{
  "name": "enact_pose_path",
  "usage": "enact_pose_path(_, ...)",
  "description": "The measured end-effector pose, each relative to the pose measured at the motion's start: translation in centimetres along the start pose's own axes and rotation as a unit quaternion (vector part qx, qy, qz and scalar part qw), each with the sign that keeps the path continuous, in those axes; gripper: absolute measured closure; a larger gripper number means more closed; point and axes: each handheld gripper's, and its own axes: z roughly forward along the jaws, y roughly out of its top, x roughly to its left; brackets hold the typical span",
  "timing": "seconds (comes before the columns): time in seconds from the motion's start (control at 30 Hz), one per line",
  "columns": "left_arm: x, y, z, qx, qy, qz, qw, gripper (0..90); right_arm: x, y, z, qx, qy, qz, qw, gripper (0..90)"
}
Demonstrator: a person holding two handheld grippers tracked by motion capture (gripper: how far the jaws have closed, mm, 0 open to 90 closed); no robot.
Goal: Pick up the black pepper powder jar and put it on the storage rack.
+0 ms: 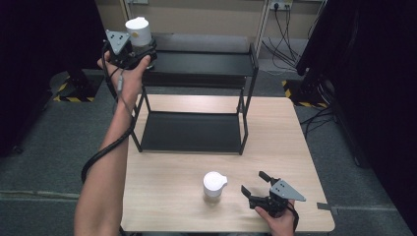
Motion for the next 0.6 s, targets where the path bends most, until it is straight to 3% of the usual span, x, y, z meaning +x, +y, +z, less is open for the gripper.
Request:
enact_pose_path(0.27,-0.1,0.2,-1.2,-0.012,-0.011,0.011,0.9998,14.5,0.0,0.0,0.0,0.000,-0.001,-0.001,1.0000,10.2)
enact_pose_path(0.6,-0.5,-0.1,-2.9,-0.017,-0.011,0.017,0.9997,13.9,0.0,0.0,0.0,0.000,-0.001,-0.002,1.0000,10.1)
